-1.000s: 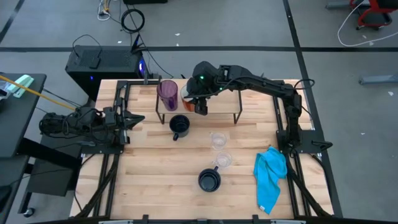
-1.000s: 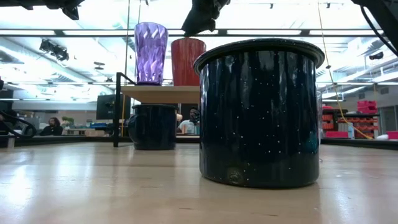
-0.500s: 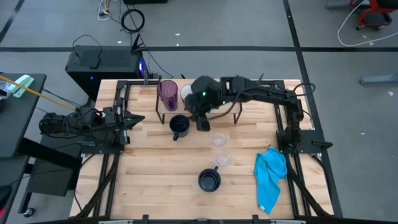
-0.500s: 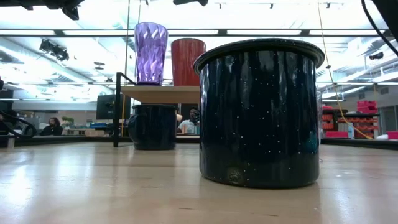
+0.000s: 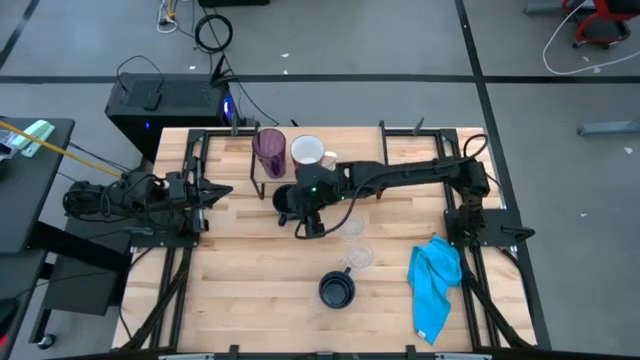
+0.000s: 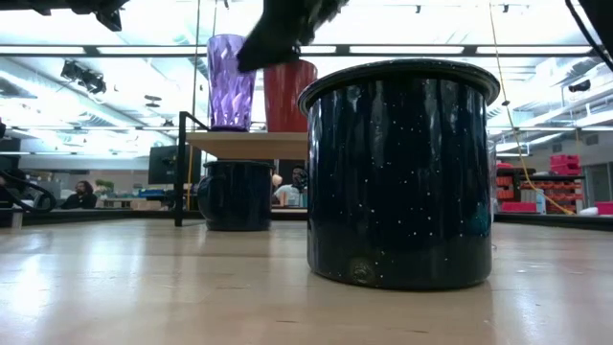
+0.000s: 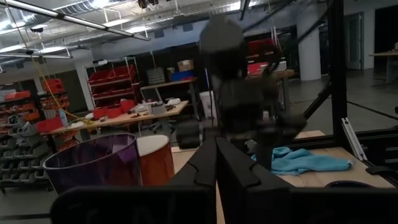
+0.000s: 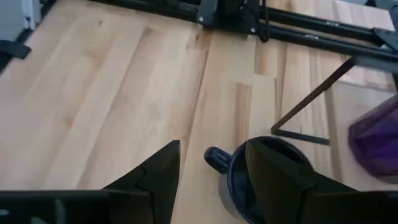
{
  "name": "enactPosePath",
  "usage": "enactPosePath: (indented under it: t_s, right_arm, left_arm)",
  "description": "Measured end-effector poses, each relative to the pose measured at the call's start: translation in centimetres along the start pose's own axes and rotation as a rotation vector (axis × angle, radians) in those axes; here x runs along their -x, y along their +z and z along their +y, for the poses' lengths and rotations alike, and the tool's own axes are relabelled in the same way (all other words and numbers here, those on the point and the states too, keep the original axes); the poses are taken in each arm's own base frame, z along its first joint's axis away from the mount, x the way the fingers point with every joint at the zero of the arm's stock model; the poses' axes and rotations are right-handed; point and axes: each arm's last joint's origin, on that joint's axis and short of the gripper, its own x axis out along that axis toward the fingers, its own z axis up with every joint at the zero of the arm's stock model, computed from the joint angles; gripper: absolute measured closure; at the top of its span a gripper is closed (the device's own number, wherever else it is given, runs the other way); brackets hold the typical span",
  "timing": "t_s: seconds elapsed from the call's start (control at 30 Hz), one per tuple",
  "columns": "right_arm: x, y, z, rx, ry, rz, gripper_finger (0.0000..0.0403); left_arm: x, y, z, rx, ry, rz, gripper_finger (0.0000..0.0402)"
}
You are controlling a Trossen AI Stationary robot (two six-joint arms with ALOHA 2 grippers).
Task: Stack small to large cups/mugs on shelf
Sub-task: Put the dark blue mug on the shelf
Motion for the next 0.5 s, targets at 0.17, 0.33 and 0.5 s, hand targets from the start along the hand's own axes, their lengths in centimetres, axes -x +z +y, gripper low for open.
enactPosePath:
  t_s: [0.17, 0.33, 0.5]
  right_arm:
    - [-2.1, -2.4, -0.1, 0.053, -0.041, 0.022, 0.0213]
    - [-3.1, -4.2, -0.7, 0.033, -0.109, 0.043, 0.0201]
    - [-2.8, -2.6, -0.3, -0.046, -0.133, -0.003, 0.0183]
  left_arm:
    - [0.0, 0.0, 0.0, 0.000, 0.000, 0.000, 0.0381]
    - [0.0, 0.0, 0.0, 0.001, 0.001, -0.002, 0.0380]
    - [0.0, 0.2, 0.0, -0.004, 0.005, -0.018, 0.0392]
